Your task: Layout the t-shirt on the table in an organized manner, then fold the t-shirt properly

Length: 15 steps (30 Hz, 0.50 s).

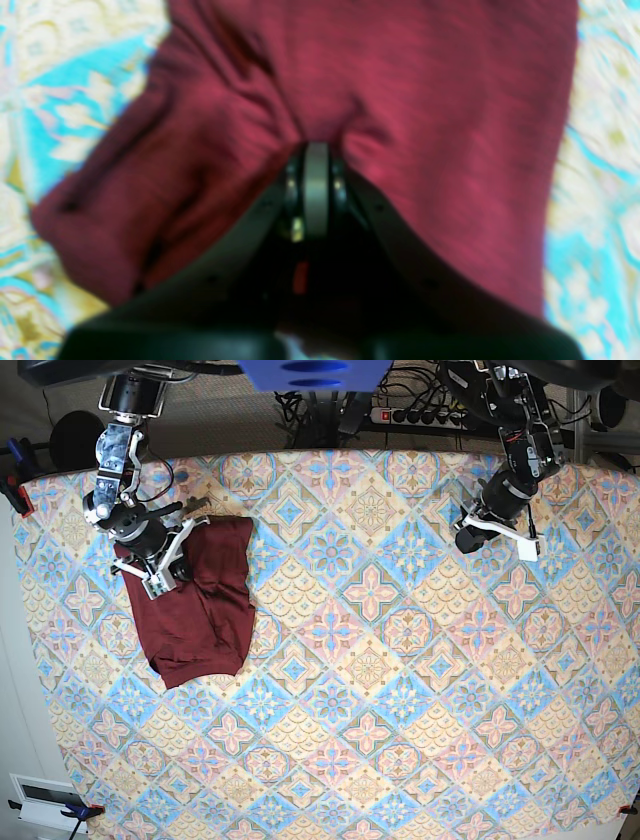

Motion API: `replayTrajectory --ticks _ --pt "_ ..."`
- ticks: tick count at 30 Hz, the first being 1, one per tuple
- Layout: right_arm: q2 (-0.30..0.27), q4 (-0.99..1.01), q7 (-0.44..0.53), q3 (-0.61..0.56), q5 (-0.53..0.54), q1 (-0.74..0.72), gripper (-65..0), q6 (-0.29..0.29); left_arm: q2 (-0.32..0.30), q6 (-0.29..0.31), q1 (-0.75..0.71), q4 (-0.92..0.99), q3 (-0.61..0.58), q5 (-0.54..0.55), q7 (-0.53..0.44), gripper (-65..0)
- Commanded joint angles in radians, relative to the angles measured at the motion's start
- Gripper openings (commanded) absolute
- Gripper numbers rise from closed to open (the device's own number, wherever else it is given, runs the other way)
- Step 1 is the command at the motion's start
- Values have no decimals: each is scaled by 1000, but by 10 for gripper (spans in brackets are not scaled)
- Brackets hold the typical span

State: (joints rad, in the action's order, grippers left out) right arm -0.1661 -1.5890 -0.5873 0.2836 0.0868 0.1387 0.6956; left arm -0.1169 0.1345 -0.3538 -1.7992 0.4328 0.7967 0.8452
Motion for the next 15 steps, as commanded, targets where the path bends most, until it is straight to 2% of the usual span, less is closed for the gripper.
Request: replayTrajectory --ticks 1,8,15 --pt "-10 -14 8 -13 12 -3 -650 3 -8 11 3 -21 4 17 -14 -650" --pt "-8 -26 8 -48 12 -3 -650 3 -8 11 3 -23 4 17 -14 -650" --pt "-8 -244 -3 -44 14 6 -650 3 -19 12 -29 -146 5 17 -11 -650"
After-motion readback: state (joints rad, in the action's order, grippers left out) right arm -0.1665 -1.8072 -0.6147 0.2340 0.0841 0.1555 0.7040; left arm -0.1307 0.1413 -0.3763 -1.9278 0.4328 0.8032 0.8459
